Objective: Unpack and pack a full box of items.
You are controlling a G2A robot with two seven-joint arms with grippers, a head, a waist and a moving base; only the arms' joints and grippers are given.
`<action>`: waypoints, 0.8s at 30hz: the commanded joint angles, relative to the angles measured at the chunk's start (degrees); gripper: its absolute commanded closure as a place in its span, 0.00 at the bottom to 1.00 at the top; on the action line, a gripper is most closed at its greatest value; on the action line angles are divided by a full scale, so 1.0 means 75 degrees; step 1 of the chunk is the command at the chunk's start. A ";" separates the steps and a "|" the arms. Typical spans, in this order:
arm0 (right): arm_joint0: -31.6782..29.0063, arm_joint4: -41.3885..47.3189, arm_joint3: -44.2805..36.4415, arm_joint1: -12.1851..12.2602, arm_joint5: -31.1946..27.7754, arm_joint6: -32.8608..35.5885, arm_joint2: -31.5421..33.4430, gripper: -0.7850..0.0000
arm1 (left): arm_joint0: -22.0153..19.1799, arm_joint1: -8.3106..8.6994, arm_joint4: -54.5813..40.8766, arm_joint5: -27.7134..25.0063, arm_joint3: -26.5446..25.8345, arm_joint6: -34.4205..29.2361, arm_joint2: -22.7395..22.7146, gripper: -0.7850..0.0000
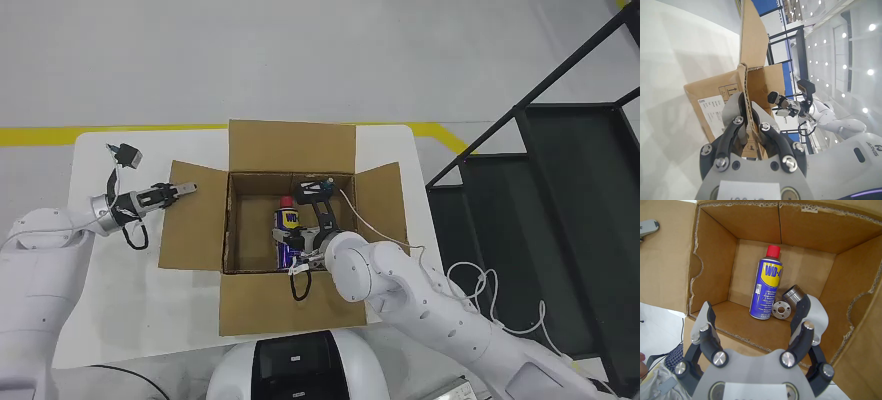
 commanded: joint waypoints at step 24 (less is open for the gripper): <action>0.0000 0.0000 0.0000 0.0000 0.0000 0.0000 0.0000 0.00 | 0.0465 0.0832 -0.0400 0.0170 -0.0168 -0.0168 -0.0666 0.00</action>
